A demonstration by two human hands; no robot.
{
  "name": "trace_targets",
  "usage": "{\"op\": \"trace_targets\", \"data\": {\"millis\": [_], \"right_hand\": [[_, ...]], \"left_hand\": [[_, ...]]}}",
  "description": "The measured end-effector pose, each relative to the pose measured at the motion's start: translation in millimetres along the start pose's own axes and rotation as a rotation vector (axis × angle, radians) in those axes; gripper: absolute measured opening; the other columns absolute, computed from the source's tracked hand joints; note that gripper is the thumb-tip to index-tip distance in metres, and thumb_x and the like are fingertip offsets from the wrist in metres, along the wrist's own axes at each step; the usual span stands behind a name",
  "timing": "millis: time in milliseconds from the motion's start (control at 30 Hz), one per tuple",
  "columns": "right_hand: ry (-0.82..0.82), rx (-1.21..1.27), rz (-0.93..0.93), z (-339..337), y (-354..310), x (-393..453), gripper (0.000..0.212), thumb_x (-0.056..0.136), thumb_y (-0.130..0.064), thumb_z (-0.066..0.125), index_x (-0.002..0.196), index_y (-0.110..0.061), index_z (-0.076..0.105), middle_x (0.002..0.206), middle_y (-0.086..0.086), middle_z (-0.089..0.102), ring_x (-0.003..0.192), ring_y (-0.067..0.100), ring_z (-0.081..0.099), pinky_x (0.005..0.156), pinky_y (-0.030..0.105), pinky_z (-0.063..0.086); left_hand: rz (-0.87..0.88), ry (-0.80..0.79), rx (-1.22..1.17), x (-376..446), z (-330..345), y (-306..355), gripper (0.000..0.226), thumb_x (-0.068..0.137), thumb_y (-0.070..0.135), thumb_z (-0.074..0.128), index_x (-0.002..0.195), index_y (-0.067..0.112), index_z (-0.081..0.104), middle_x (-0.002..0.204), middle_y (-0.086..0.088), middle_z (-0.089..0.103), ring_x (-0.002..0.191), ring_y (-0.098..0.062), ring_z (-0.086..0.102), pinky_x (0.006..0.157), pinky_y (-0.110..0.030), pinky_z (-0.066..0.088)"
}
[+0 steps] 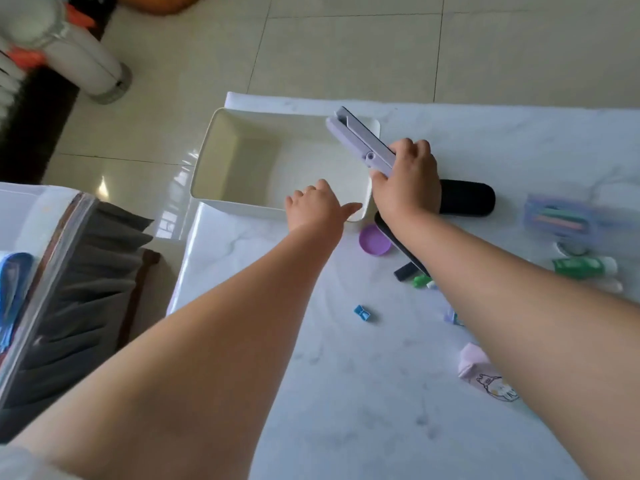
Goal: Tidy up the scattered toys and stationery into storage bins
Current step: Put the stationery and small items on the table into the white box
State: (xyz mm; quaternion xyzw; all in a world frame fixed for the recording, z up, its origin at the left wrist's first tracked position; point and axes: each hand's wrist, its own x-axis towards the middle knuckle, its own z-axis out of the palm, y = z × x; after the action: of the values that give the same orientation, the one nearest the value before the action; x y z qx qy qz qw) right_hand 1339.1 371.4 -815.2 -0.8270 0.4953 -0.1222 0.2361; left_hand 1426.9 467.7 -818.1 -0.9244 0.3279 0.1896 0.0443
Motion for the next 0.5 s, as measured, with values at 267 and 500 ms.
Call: {"op": "trace_targets", "data": {"millis": [267,500], "right_hand": [[-0.097,-0.260,0.095,43.2,-61.7,12.1,0.031,0.085,-0.037,0.051,0.109,-0.017,0.055,0.109,0.007,0.065,0.111,0.029,0.048,0.090,0.039,0.032],[-0.177,-0.300,0.136,61.1,-58.1,18.5,0.041,0.095,-0.027,0.043,0.135,-0.033,0.049,0.119,0.009,0.054,0.114,0.030,0.041,0.091,0.035,0.034]], "left_hand": [[0.330,-0.270,0.033,14.2,-18.2,-25.3,0.027,0.091,0.046,0.056,0.085,0.020,0.055,0.078,0.004,0.056,0.074,-0.021,0.051,0.055,-0.024,0.034],[0.324,-0.268,0.039,25.0,-4.7,-31.1,0.022,0.095,0.010,0.047,0.106,0.011,0.066,0.106,-0.006,0.066,0.099,-0.027,0.062,0.073,-0.028,0.042]]}}
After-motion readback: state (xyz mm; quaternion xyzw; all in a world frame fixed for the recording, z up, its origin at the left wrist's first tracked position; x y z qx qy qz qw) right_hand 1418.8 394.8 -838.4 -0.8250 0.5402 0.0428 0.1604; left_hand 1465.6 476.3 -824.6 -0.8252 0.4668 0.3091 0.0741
